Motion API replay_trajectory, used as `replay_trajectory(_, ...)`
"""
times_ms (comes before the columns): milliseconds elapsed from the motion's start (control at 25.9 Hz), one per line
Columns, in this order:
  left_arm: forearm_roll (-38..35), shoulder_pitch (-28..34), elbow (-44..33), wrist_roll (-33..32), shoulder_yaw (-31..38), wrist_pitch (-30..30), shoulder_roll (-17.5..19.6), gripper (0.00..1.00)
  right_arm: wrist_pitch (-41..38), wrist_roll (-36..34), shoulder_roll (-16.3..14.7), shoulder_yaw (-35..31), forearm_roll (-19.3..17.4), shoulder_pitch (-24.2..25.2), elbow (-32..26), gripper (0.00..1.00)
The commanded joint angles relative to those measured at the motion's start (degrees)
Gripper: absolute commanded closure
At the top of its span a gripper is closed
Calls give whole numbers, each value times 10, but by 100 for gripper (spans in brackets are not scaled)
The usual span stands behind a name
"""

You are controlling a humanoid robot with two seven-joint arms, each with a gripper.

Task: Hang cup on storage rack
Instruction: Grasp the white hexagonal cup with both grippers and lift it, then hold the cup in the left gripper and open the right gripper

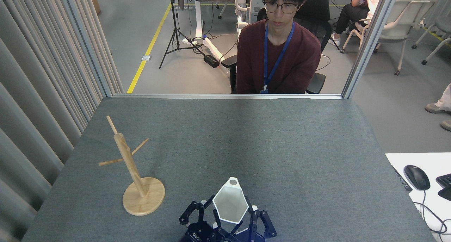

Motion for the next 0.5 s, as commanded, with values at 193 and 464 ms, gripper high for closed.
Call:
replay_trajectory(193, 0, -2, -1, 0, 1, 0, 1, 0, 11, -1, 0, 37, 26, 2, 0, 44)
replay_trajectory(464, -5, 0, -8, 2, 1, 7, 0, 18, 11, -9, -2, 39, 26, 6, 0, 44)
